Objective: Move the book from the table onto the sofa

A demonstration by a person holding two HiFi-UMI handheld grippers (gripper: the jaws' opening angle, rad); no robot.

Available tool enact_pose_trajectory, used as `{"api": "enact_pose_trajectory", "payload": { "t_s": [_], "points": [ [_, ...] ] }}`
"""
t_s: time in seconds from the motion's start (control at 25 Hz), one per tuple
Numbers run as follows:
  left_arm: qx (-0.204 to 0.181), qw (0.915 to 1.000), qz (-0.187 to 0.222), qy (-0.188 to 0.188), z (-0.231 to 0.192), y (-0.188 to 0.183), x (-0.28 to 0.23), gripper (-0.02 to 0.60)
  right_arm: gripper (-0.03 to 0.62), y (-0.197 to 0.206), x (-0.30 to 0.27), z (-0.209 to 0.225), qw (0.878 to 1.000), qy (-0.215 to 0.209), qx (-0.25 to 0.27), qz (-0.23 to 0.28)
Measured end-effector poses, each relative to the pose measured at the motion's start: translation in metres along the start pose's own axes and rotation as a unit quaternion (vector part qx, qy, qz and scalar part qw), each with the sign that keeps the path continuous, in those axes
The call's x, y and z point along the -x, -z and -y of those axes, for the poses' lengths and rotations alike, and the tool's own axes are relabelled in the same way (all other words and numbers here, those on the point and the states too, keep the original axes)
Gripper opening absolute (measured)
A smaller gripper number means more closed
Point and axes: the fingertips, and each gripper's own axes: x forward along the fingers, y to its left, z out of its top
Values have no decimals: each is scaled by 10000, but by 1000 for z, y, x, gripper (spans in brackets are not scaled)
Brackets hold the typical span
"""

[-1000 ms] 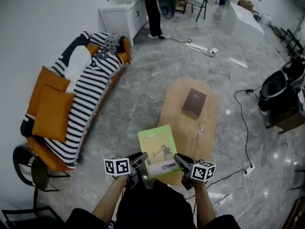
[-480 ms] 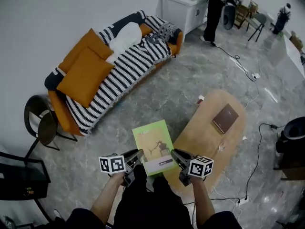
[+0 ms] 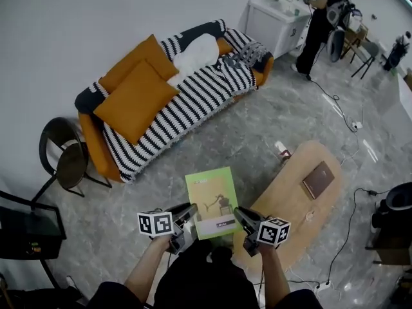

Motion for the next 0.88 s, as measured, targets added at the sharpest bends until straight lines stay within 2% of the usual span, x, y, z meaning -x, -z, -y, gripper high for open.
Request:
{"api": "enact_pose_trajectory", "payload": {
  "t_s": [0.44, 0.64, 0.88],
  "points": [
    [74, 9998, 97, 134, -42, -41, 29, 114, 74, -7, -59, -27, 10000, 4, 87, -7],
    [77, 9998, 146, 117, -54, -58, 26, 112, 72, -18, -79, -27, 9994, -59, 281, -181],
    [223, 9996, 183, 47, -77, -93, 12, 112, 72, -48, -117, -14, 9994, -123, 241, -223]
  ]
}}
